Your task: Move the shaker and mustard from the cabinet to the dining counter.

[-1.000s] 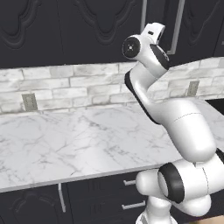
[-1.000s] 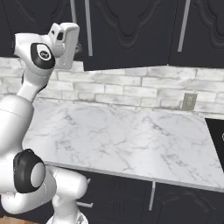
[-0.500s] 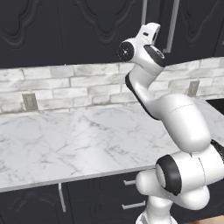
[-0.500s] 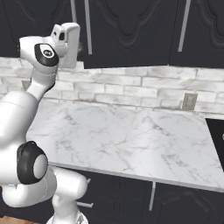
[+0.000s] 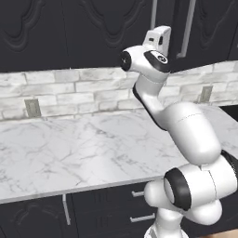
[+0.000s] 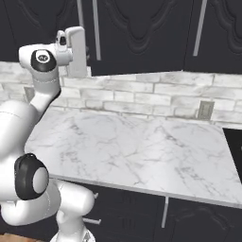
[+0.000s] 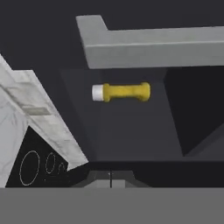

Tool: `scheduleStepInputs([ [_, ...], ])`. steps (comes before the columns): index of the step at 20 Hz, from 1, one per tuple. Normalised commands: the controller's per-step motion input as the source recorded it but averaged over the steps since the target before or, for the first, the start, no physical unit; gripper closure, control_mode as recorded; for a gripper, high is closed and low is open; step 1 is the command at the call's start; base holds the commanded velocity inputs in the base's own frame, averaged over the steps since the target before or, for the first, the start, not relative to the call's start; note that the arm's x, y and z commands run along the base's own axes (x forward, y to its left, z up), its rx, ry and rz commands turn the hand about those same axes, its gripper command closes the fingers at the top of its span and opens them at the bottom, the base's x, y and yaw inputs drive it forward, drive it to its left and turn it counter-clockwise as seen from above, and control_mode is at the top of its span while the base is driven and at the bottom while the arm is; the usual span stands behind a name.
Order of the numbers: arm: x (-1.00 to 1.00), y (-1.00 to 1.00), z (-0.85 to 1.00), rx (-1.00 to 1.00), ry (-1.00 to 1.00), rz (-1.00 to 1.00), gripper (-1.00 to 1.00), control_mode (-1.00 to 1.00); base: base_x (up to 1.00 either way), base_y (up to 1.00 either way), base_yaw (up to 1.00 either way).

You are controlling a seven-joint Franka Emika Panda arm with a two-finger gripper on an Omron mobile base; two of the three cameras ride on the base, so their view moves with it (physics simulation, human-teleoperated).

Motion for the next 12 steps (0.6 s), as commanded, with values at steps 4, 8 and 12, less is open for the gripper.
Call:
scheduleStepInputs([
  [4,-0.96,-0.98,0.0,-0.08,0.0,-0.22,1.0,-1.0,0.0,0.0,0.0],
  [8,-1.0,-1.0,0.0,-0.02,0.0,-0.21,1.0,-1.0,0.0,0.0,0.0],
  [12,-1.0,-1.0,0.0,0.13,-0.01,-0.22,1.0,-1.0,0.0,0.0,0.0],
])
